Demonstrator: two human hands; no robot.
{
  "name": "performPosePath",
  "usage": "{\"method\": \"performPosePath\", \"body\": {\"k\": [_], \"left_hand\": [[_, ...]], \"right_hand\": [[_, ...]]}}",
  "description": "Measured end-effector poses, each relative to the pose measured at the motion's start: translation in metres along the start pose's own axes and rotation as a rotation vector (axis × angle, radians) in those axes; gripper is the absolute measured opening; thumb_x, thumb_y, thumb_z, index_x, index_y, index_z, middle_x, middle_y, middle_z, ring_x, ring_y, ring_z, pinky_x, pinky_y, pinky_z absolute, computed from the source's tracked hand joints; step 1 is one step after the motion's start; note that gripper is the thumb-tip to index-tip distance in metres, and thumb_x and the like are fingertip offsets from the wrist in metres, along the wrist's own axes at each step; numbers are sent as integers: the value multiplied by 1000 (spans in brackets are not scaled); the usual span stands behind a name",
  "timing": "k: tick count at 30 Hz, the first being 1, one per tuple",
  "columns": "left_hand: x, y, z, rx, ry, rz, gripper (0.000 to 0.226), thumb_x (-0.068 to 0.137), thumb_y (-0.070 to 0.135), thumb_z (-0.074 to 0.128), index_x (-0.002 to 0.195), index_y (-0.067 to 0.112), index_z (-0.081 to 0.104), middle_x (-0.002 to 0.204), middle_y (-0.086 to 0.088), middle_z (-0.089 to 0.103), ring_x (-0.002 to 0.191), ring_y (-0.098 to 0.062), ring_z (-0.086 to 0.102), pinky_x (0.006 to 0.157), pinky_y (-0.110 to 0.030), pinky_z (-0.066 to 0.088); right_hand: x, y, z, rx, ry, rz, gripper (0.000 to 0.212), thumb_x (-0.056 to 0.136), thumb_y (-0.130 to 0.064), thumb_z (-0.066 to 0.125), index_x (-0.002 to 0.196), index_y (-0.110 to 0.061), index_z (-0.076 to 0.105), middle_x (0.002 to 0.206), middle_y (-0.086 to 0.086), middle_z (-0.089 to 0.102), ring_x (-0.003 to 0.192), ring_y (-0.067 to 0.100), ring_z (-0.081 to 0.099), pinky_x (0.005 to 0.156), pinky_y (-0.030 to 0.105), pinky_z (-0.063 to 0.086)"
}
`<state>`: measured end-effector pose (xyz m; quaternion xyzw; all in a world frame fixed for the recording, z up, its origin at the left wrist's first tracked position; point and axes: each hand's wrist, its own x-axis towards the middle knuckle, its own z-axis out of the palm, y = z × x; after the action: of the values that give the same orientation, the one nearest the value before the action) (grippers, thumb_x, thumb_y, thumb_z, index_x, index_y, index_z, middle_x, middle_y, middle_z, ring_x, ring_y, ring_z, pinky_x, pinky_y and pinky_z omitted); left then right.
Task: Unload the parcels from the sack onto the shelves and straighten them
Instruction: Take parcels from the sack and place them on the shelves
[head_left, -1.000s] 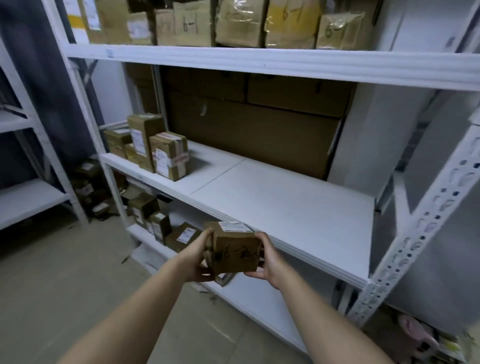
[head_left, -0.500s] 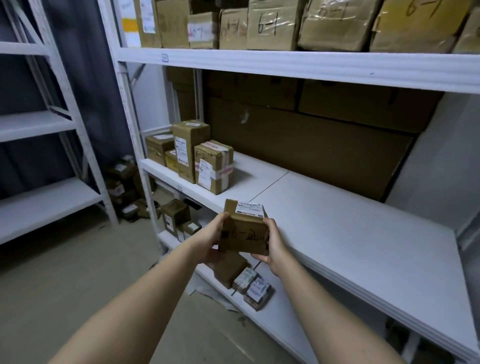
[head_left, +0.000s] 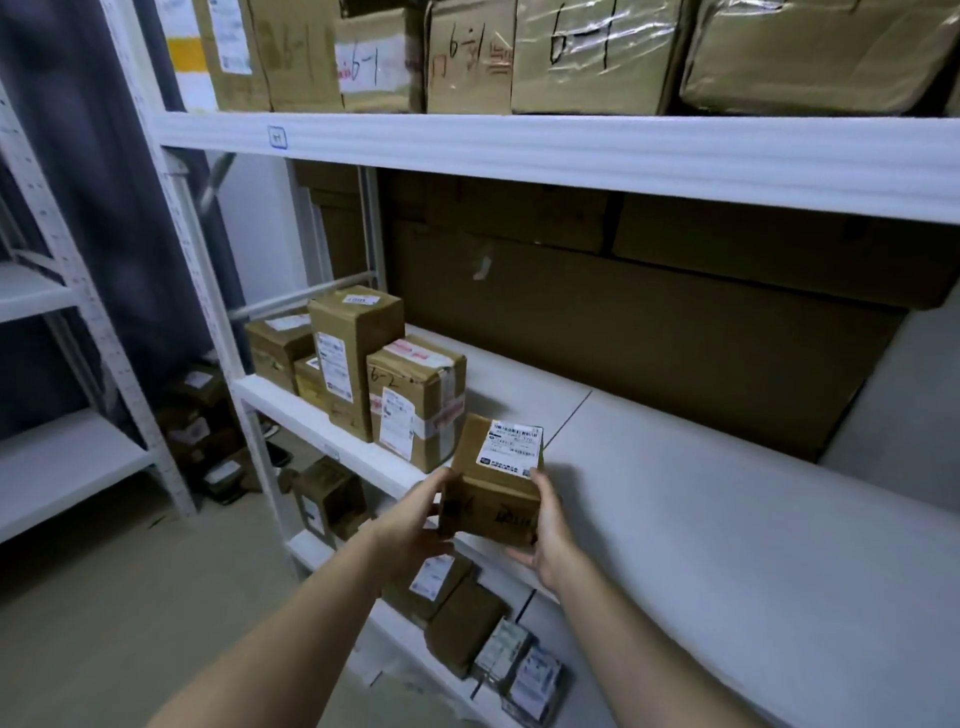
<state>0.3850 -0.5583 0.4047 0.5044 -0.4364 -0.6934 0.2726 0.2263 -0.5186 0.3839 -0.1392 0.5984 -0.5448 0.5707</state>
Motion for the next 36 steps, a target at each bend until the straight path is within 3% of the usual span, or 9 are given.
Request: {"method": "performPosePath", "body": {"k": [2, 4, 8, 12, 16, 20, 25, 29, 36], "left_hand": [[21, 3, -10, 36, -14, -5, 21, 92, 34, 55, 106, 21, 63, 118, -10, 54, 102, -27, 58, 81, -40, 55], [35, 8, -18, 17, -27, -39, 32, 87, 46, 58, 106, 21, 64, 115, -8, 58, 102, -27, 60, 74, -36, 53], [67, 15, -41, 54, -92, -75, 45, 78, 58, 59, 106, 24, 66, 115, -3, 61, 102, -25, 61, 62, -29, 50], [98, 21, -71, 139, -164, -112, 49, 76, 63, 58, 108, 27, 66, 116, 0, 62, 104, -27, 61, 74, -35, 52], [120, 23, -94, 209, -235, -138, 44, 81, 57, 56, 108, 23, 64, 114, -4, 62, 101, -27, 63, 96, -45, 49], [128, 26, -104, 197, -330, -164, 30, 89, 46, 52, 97, 20, 65, 105, -7, 62, 87, -22, 63, 76, -30, 51], [132, 26, -107, 192, -357, -185, 23, 92, 41, 49, 91, 21, 62, 94, -2, 62, 76, -16, 57, 66, -23, 48], [142, 26, -107, 153, -368, -187, 25, 94, 40, 49, 91, 20, 64, 91, -1, 64, 82, -17, 57, 70, -24, 48], [159, 22, -104, 9, -355, -219, 29, 96, 37, 43, 92, 19, 65, 91, -3, 65, 95, -18, 58, 86, -30, 46]], "right_hand": [[13, -1, 8, 19, 24, 10, 54, 86, -58, 53, 123, -20, 56, 114, 10, 66, 103, 24, 61, 88, 41, 51], [23, -2, 16, 20, 40, 12, 51, 87, -57, 52, 122, -21, 56, 115, 9, 65, 100, 22, 61, 83, 38, 52], [43, 2, 37, 32, 126, -24, 39, 90, -54, 51, 116, -24, 52, 119, 4, 57, 107, 20, 53, 99, 41, 44], [56, 8, 67, 81, 184, -52, 27, 94, -48, 47, 111, -28, 49, 109, -2, 49, 100, 14, 45, 105, 39, 35], [61, 17, 95, 205, 278, -78, 18, 97, -39, 47, 102, -23, 54, 109, 1, 56, 95, 15, 53, 95, 33, 36], [59, 28, 112, 227, 392, -105, 19, 96, -38, 50, 83, -24, 53, 86, -2, 60, 78, 12, 55, 78, 30, 43], [59, 41, 123, 227, 484, -170, 11, 97, -34, 49, 102, -25, 52, 93, -2, 61, 81, 11, 57, 74, 32, 45], [64, 38, 128, 223, 514, -212, 14, 97, -30, 50, 109, -23, 49, 91, -4, 60, 78, 8, 58, 57, 26, 44], [82, 28, 128, 234, 519, -214, 9, 97, -28, 49, 106, -24, 49, 91, -4, 60, 76, 8, 57, 59, 26, 49]]}}
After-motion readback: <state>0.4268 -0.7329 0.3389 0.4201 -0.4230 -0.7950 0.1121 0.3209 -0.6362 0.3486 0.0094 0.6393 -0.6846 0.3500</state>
